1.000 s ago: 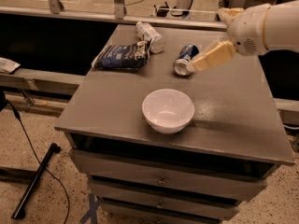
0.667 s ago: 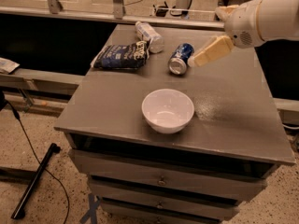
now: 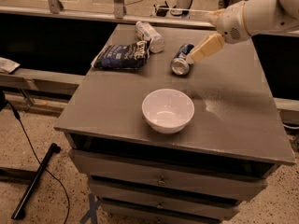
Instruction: Move pepsi can near white bowl
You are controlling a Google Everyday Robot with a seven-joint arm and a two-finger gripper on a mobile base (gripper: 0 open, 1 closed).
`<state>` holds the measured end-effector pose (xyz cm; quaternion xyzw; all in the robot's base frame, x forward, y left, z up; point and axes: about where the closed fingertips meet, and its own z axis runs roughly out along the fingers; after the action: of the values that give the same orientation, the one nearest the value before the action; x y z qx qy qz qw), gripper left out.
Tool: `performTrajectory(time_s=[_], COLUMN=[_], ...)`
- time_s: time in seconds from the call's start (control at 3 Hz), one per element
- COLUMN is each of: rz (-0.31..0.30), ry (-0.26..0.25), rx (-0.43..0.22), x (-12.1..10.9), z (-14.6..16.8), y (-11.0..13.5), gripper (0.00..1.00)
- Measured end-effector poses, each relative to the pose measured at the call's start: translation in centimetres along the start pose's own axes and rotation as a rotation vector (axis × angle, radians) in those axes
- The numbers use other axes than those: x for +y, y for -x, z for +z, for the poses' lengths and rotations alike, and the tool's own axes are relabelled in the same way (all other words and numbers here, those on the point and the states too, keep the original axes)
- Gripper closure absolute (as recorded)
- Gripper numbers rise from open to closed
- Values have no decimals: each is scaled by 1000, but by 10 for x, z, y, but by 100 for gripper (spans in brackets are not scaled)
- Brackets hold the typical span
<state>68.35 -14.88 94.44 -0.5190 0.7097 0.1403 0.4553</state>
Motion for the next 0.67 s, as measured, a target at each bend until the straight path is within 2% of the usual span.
performTrajectory(time_s=[0.33, 0.67], rz=[3, 13], ry=[24, 41], rx=[24, 78], x=[-8, -7], z=[17, 30], y=[-19, -45], gripper=[0, 0])
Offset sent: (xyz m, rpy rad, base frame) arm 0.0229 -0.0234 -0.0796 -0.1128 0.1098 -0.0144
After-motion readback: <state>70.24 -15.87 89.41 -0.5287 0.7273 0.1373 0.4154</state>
